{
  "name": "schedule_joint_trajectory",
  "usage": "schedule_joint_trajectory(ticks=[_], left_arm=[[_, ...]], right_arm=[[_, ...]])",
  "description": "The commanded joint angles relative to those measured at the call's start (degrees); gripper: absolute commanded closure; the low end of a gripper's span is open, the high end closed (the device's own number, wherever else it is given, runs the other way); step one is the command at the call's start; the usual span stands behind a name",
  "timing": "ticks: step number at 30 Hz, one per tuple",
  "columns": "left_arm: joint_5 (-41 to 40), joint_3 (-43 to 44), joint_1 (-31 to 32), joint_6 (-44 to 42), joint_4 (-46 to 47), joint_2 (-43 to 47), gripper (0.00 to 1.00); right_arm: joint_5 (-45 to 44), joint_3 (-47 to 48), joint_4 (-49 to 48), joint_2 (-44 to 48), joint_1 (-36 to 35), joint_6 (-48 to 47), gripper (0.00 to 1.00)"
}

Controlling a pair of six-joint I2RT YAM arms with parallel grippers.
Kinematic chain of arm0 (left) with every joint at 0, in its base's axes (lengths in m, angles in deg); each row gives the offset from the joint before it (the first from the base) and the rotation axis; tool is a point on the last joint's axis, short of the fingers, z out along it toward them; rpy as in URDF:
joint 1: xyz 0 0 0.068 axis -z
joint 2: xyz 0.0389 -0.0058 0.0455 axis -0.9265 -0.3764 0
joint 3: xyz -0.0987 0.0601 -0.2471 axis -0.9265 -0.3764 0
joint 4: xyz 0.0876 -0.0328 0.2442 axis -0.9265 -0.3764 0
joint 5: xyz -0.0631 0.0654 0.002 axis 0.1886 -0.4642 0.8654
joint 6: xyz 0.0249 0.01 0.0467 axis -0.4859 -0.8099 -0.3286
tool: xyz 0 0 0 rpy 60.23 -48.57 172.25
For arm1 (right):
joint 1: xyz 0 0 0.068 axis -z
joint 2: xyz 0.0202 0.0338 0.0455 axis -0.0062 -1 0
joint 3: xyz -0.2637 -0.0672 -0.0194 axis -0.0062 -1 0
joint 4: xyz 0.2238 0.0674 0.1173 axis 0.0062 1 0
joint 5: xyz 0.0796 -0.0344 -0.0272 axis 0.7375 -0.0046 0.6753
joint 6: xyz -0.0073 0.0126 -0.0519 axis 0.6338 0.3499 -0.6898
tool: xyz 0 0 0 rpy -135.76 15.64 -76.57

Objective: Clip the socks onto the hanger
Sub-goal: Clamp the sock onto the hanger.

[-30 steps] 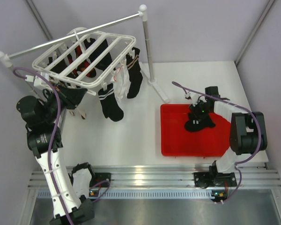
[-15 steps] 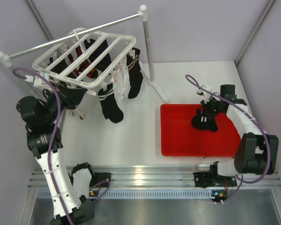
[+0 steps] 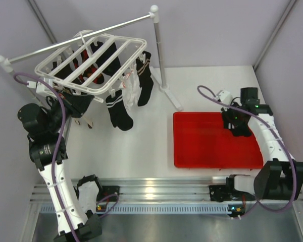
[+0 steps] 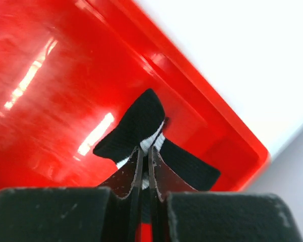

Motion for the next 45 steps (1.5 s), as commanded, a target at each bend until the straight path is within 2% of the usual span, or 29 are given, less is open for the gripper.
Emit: schedule_joint_trajectory(ticks=[1, 4, 9, 13, 16, 19, 23, 24, 29, 33, 39, 42, 44, 45], left_arm=[[0.6, -0.1, 0.0, -1.2, 2.7, 0.9, 1.00], [0.2, 0.1, 0.0, -1.4, 2.2, 1.0, 1.00], [0.0, 0.4, 0.0, -1.3, 2.1, 0.8, 1.00], [-0.2, 1.3, 0.0, -2.1, 1.0, 0.5, 1.00], [-0.2, 1.6, 0.0, -2.6, 0.4, 0.5, 1.00], [-0.2, 1.3, 0.0, -2.3, 0.2, 0.4, 1.00], [0.2, 1.1, 0.0, -1.9, 0.3, 0.3, 1.00], [0.2, 1.1, 0.0, -1.9, 0.3, 0.3, 1.00], [0.0, 1.1, 0.0, -1.9, 0.3, 0.3, 1.00], [0.1, 1.3, -0.1, -2.0, 0.4, 0.2, 1.00], [-0.1, 1.4, 0.0, -2.1, 0.3, 0.1, 1.00], [-0.2, 1.6, -0.1, -2.2, 0.3, -0.1, 1.00], [-0.3, 1.6, 0.0, -2.4, 0.3, 0.0, 1.00], [-0.3, 1.6, 0.0, -2.3, 0.3, -0.2, 1.00]], right_arm=[[-10.2, -5.5, -5.2, 0.6, -11.3, 5.2, 1.00], [-14.8, -7.4, -8.9, -3.8, -19.6, 12.2, 1.00], [-10.7, -4.2, -11.2, -13.8, -29.0, 25.0, 0.97], [-3.3, -2.2, -12.3, -15.8, -30.3, 29.3, 0.66], [1.2, -2.9, -12.6, -13.9, -30.1, 26.1, 0.51], [5.1, -4.3, -12.3, -10.2, -28.8, 17.9, 0.41], [12.1, -4.3, -7.9, -7.6, -26.0, 4.0, 0.36], [13.2, -3.7, -4.8, -8.0, -25.5, -2.0, 0.35], [18.5, -3.6, 3.8, -10.5, -25.0, -22.6, 0.34], [18.5, -3.7, 5.4, -13.6, -24.9, -29.1, 0.34], [16.1, -2.3, 2.1, -18.6, -24.7, -30.4, 0.40], [15.4, -1.8, 1.3, -20.2, -24.9, -30.7, 0.49], [15.1, -1.7, 0.7, -20.4, -24.9, -30.5, 0.60], [15.1, -1.7, 0.3, -20.3, -24.8, -30.3, 0.69]])
